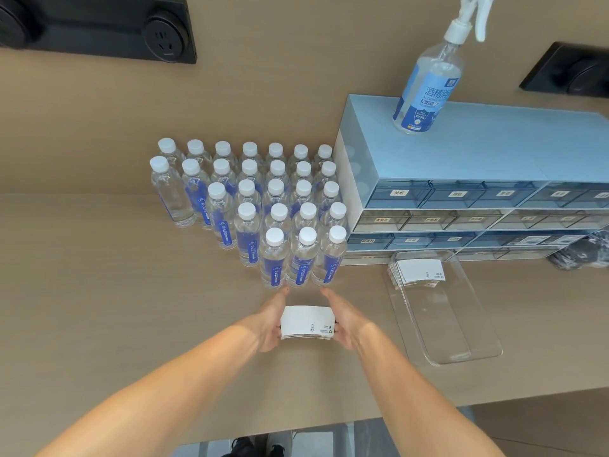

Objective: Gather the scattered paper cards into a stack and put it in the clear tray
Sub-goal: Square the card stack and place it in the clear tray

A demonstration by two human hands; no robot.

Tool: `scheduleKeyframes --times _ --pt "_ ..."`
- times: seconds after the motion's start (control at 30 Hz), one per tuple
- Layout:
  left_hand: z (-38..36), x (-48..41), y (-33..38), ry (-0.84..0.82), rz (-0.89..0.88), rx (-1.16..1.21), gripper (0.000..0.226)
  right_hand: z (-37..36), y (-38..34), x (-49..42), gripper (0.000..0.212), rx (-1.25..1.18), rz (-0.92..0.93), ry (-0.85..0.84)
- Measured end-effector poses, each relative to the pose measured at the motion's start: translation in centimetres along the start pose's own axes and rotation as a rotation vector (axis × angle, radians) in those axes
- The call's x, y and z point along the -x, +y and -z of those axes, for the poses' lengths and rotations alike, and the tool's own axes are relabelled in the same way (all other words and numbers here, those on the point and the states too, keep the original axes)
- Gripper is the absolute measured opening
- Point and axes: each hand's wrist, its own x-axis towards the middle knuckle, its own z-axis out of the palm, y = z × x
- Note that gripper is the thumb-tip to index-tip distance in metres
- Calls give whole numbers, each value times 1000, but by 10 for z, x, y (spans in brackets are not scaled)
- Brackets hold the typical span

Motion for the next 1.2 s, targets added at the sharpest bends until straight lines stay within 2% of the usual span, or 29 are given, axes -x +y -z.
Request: scheduleKeyframes --times 0.1,0.17,0.2,0.27,0.33,0.37,0.43,0.53,0.6,0.7,0.77,1.03,1.2 --pt "6 -3 3 -14 29 -44 79 1 2 -2 58 26 1 -12" --pt "11 -5 7 28 -14 -136 75 5 0 0 68 137 22 0" --pt "15 -7 7 77 -72 -246 72 9 -2 1 76 260 43 32" --pt "22 -11 6 162 -217 -633 66 17 -7 1 88 551 117 100" --pt "22 -11 4 197 -351 -1083 64 21 -11 2 89 833 215 101" --pt "20 -12 1 212 -414 -1237 66 20 -12 2 87 976 259 89" --pt "14 -18 -6 191 -508 -1393 76 13 -10 -1 86 1211 335 71" --pt "7 -31 -14 155 -554 -1570 85 0 1 -14 76 1427 418 59" --pt "6 -40 -17 187 -570 -1647 74 -5 10 -22 66 1496 460 68" --pt "6 -50 -19 252 -588 -1689 46 -6 19 -29 53 1505 523 107" --pt "8 -54 -19 277 -607 -1701 39 -5 23 -32 46 1488 568 143" --pt "12 -63 -21 286 -652 -1742 37 -4 31 -36 41 1453 625 194" --pt "12 -62 -9 242 -608 -1755 42 -3 26 -32 37 1444 613 198"
